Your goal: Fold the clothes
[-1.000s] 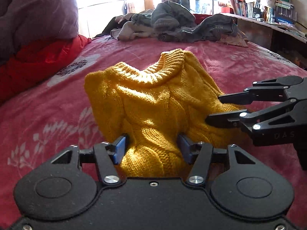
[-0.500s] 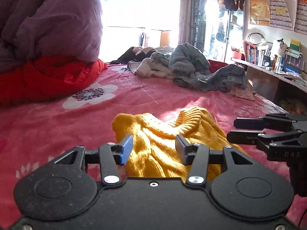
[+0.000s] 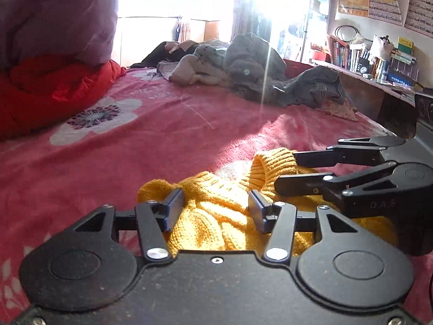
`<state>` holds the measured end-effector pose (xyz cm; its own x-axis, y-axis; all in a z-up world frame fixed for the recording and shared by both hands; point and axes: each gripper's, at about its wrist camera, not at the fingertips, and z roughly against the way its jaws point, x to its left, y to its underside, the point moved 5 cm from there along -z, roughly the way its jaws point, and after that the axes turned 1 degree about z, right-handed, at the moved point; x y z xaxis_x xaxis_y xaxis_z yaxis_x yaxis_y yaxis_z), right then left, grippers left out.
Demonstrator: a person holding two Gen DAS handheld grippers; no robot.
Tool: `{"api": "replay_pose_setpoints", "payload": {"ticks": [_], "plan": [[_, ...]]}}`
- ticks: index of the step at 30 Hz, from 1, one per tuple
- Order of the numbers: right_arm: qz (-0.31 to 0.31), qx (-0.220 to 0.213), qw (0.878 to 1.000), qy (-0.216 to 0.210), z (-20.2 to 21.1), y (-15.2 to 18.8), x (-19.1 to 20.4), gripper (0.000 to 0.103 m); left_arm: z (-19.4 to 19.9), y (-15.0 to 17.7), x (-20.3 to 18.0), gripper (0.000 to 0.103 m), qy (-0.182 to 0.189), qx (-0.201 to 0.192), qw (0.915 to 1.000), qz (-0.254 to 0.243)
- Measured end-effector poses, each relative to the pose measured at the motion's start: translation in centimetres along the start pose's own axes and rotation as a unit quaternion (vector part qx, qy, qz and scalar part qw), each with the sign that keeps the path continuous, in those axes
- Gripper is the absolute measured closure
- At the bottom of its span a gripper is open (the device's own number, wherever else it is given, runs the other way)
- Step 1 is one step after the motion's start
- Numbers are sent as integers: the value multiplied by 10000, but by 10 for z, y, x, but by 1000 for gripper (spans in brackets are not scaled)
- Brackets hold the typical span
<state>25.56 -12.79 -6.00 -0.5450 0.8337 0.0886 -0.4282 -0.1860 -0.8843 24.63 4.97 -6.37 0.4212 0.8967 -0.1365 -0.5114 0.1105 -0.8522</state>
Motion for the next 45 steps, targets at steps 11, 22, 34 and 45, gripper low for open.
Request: {"api": "replay_pose_setpoints", "payload": {"ticks": [11, 22, 34, 45], "plan": [[-225, 239, 9995, -26, -10, 17, -1, 49, -12, 9, 0, 52, 128, 56, 9998, 108], [433, -381, 9983, 21, 60, 6, 33, 51, 55, 2, -37, 51, -280, -111, 9982, -514], [69, 212, 9998, 4, 33, 35, 32, 46, 22, 30, -36, 47, -400, 246, 9976, -506], [-1210, -360, 9919, 162, 83, 33, 13, 23, 77, 14, -10, 35, -449, -311, 9877, 1462]]}}
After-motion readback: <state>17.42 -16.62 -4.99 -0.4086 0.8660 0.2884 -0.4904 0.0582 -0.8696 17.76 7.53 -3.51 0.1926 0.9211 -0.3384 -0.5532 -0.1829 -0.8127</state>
